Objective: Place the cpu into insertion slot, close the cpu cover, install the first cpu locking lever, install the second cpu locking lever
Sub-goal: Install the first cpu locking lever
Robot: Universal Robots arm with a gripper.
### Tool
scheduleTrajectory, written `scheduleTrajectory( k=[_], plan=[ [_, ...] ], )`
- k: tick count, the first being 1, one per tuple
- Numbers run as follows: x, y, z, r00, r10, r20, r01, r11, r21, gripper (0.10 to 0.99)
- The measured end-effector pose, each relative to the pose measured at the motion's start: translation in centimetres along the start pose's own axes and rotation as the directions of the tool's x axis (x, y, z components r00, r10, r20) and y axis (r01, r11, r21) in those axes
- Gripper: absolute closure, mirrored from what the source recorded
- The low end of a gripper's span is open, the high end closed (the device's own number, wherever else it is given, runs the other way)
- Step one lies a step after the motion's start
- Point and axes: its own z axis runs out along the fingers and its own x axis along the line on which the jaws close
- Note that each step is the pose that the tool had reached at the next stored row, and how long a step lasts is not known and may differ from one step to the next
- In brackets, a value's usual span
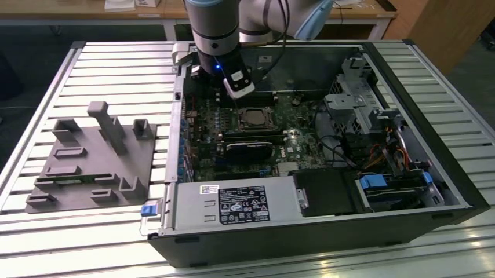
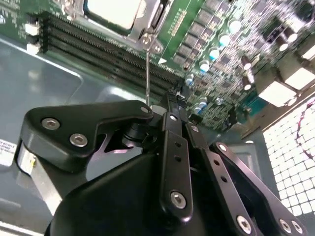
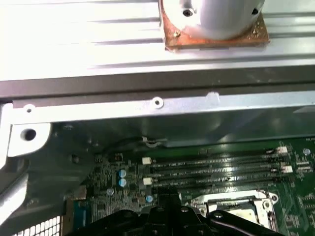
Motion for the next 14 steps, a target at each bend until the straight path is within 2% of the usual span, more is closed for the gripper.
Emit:
scheduleTrajectory(
  k=[8, 14],
  plan=[
    [-0.20, 0.01, 0.01, 1.0000, 0.000, -0.0002, 0.000, 1.0000, -0.001, 0.980],
    [-1.49, 0.13, 0.09, 1.0000, 0.000, -0.0013, 0.000, 1.0000, -0.001, 0.980]
  ],
)
